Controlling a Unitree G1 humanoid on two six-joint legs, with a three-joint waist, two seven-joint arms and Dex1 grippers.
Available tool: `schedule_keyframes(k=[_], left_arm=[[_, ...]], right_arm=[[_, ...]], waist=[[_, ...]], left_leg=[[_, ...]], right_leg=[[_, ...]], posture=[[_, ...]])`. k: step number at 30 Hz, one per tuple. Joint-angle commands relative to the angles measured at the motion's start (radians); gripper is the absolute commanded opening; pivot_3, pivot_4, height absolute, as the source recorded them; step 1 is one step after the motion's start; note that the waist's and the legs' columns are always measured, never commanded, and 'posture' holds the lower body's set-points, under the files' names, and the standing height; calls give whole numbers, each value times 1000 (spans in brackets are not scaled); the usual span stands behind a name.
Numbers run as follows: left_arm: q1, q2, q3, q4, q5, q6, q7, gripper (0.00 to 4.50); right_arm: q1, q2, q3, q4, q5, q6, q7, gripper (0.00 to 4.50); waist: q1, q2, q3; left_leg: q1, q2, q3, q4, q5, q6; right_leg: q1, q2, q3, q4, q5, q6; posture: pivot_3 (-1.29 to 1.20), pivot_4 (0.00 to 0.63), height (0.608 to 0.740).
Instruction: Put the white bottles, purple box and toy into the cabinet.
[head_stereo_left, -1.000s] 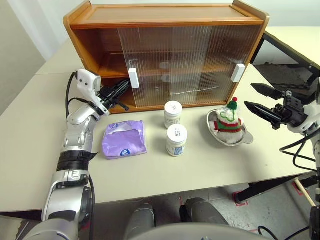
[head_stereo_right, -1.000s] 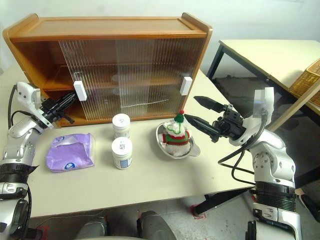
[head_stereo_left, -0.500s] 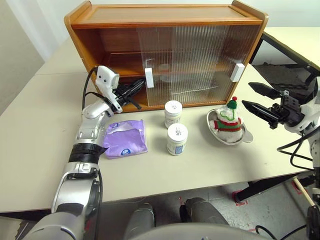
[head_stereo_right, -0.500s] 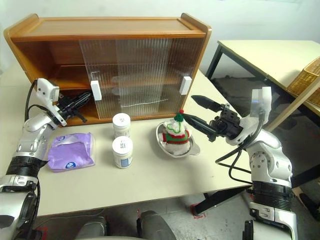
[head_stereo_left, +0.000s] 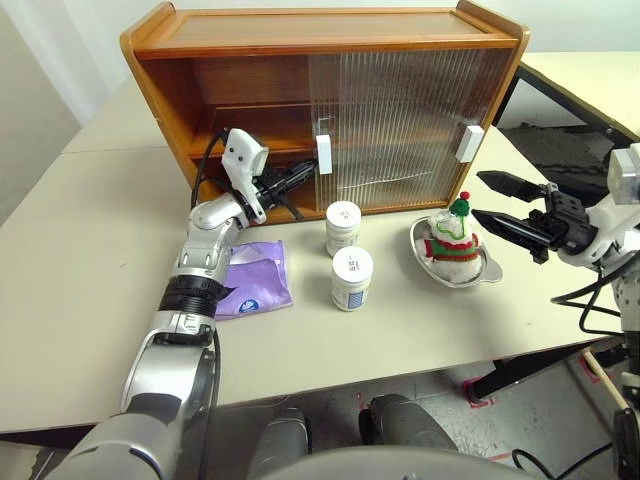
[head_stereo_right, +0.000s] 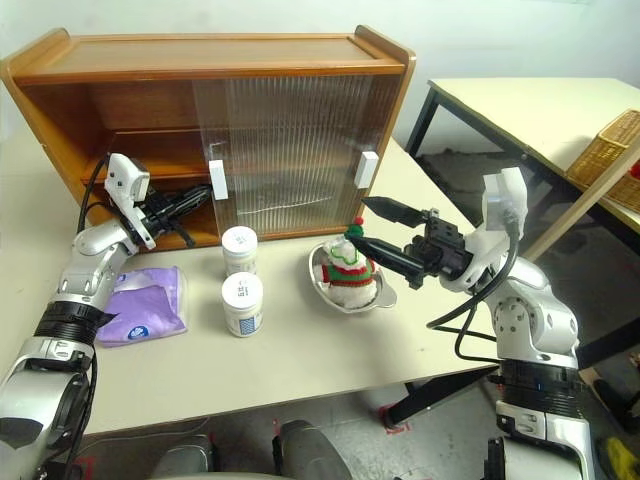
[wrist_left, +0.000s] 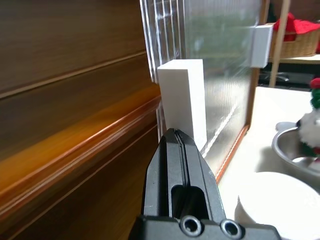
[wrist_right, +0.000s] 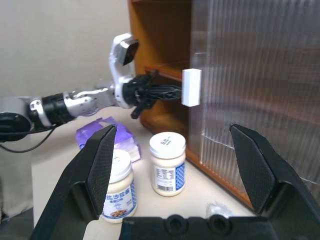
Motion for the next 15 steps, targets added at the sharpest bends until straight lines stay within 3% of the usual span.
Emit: schedule_keyframes(k=[1,10,13,15], left_arm=[[-8,-11,-20,11,20,-13,-8,26],[-1,-23,2,-1,14,-14,11,26],[17,-4,76,-71,-44,39,63,619],[46,27,105,-138,-79,103,66,1271]], right_arm=[[-19,13,15,-11,-9,-18,-1,4500],[-34,15,25,-7,-13,-10,0,4500],[-37,26,35,-4,-18,-15,-3,4500],[-39,31,40,0,-22,-19,-2,4500]], waist=[[-2,0,0],[-2,0,0],[-6,0,0],[-10,0,0]], left_leg=[[0,0,0,0,0,0],[-1,0,0,0,0,1],[-1,0,0,0,0,1],[-1,0,0,0,0,1]], right_leg=[[0,0,0,0,0,0],[0,0,0,-1,0,1],[0,0,0,-1,0,1],[0,0,0,-1,0,1]], posture=[[-233,3,740],[-236,7,740],[-229,9,740],[-223,10,740]])
